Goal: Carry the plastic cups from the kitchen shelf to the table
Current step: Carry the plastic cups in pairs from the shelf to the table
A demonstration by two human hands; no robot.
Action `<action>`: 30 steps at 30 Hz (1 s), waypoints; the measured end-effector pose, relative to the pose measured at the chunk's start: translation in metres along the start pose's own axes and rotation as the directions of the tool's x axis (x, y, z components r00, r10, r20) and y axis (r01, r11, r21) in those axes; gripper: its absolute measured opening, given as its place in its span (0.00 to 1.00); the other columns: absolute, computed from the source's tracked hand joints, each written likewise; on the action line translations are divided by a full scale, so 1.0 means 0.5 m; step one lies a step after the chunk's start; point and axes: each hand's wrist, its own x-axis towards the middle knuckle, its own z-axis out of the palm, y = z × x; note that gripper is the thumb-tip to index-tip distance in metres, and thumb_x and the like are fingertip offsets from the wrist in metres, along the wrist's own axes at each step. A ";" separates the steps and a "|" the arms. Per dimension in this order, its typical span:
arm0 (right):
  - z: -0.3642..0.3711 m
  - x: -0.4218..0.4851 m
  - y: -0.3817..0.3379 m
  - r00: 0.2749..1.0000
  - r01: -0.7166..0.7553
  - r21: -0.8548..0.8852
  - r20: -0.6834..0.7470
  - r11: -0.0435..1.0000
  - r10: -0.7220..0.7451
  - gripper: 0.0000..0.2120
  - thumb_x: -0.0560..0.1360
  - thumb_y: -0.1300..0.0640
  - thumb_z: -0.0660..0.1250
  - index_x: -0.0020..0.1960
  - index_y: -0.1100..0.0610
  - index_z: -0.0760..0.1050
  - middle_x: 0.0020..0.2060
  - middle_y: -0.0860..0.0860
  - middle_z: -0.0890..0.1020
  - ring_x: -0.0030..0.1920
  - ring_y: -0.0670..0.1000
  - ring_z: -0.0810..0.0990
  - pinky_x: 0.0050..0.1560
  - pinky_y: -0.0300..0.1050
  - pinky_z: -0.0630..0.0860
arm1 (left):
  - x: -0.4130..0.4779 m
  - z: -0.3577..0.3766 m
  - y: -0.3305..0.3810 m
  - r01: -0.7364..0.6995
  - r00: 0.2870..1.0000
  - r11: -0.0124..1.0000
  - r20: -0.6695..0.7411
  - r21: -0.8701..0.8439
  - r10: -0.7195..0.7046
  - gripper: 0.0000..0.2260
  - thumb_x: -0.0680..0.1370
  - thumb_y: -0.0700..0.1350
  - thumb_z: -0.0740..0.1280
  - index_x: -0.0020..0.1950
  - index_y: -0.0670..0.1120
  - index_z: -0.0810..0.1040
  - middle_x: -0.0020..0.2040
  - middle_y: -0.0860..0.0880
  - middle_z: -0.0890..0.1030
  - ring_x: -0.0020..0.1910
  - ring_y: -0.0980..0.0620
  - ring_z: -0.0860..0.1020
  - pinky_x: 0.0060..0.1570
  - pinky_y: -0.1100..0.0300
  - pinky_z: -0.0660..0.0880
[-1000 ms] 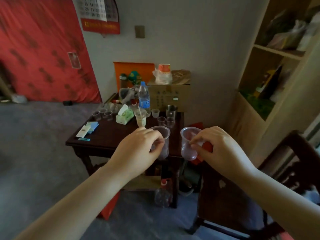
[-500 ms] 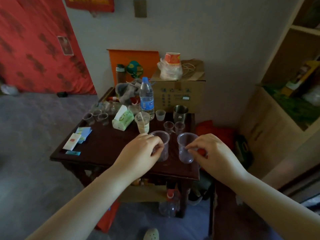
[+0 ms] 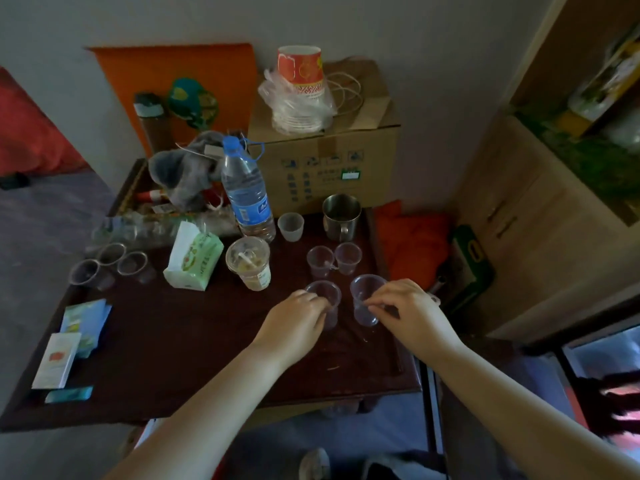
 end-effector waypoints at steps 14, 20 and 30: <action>0.149 0.131 0.163 0.987 0.043 -0.010 0.154 0.999 -0.041 0.09 0.73 0.56 0.68 0.52 0.53 0.81 0.50 0.44 0.81 0.56 0.42 0.71 0.55 0.27 0.62 | 0.100 0.118 -0.087 0.115 0.990 0.993 0.076 0.038 -0.117 0.12 0.74 0.38 0.64 0.56 0.45 0.79 0.52 0.47 0.81 0.53 0.45 0.77 0.41 0.50 0.79; 0.176 0.165 0.212 0.972 0.100 0.004 0.214 0.995 -0.098 0.09 0.74 0.55 0.67 0.53 0.54 0.81 0.50 0.45 0.82 0.57 0.44 0.72 0.56 0.35 0.68 | 0.134 0.162 -0.100 0.150 0.980 0.988 0.127 0.043 -0.154 0.13 0.75 0.38 0.63 0.57 0.44 0.78 0.52 0.46 0.81 0.54 0.45 0.76 0.42 0.51 0.78; 0.197 0.180 0.252 0.968 0.121 0.031 0.220 0.992 -0.125 0.11 0.73 0.57 0.67 0.55 0.56 0.80 0.51 0.49 0.83 0.59 0.48 0.75 0.59 0.39 0.71 | 0.165 0.197 -0.114 0.194 0.962 0.980 0.186 0.046 -0.199 0.15 0.77 0.40 0.60 0.63 0.46 0.75 0.57 0.48 0.78 0.61 0.49 0.71 0.47 0.54 0.75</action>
